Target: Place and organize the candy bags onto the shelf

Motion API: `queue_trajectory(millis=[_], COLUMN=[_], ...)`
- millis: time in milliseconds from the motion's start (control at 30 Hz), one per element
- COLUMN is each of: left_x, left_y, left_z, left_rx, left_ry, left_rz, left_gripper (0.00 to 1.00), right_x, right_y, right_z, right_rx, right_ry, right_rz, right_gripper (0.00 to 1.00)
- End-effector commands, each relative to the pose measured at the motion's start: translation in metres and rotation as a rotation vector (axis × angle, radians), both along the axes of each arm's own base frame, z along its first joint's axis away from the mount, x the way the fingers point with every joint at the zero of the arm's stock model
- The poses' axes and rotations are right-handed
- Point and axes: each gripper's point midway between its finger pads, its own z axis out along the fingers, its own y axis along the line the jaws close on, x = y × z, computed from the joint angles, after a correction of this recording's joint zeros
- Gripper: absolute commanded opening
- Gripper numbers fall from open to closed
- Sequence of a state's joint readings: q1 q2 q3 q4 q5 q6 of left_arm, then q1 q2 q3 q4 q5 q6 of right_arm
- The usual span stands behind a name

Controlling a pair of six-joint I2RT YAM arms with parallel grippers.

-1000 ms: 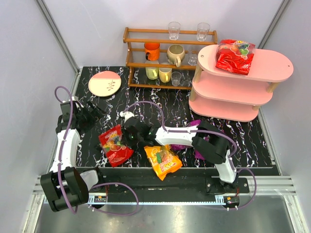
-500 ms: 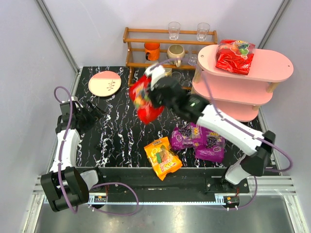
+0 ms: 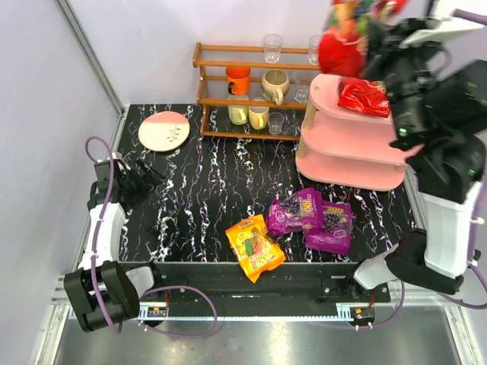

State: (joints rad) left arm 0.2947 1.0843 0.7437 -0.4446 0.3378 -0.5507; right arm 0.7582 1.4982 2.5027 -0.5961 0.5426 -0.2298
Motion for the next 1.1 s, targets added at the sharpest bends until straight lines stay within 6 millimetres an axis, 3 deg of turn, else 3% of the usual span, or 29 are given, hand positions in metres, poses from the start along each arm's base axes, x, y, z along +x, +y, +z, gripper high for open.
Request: queue_trajectory(millis=[0, 200, 300, 500, 800, 933, 967, 1033, 1067], left_x=[0.008, 0.009, 0.009, 0.010, 0.011, 0.010, 0.010, 0.010, 0.010], left_y=[-0.002, -0.003, -0.005, -0.006, -0.007, -0.007, -0.006, -0.007, -0.007], left_z=[0.007, 0.007, 0.006, 0.005, 0.005, 0.003, 0.003, 0.002, 0.002], left_rx=[-0.016, -0.027, -0.036, -0.048, -0.052, -0.054, -0.052, -0.053, -0.054], left_ry=[-0.044, -0.049, -0.048, -0.050, -0.048, -0.043, -0.042, -0.041, -0.040], left_rz=[-0.010, -0.017, -0.023, -0.024, -0.028, -0.028, -0.026, -0.028, -0.029], left_gripper=[0.99, 0.99, 0.99, 0.99, 0.99, 0.99, 0.99, 0.99, 0.99], right_x=[-0.033, -0.058, -0.061, -0.027, 0.043, 0.057, 0.068, 0.071, 0.077], right_y=[-0.067, -0.112, -0.120, -0.100, -0.120, -0.141, -0.138, -0.158, -0.150], right_z=[0.039, 0.053, 0.052, 0.025, 0.000, 0.004, -0.002, -0.002, -0.007], right_rx=[0.031, 0.029, 0.004, -0.123, -0.165, -0.105, -0.089, -0.059, -0.027], right_ry=[-0.109, -0.150, -0.143, -0.063, -0.010, -0.026, -0.009, -0.009, 0.004], right_rz=[-0.193, -0.336, -0.374, -0.428, -0.528, -0.522, -0.477, -0.486, -0.394], right_gripper=[0.00, 0.00, 0.00, 0.00, 0.00, 0.00, 0.00, 0.00, 0.00])
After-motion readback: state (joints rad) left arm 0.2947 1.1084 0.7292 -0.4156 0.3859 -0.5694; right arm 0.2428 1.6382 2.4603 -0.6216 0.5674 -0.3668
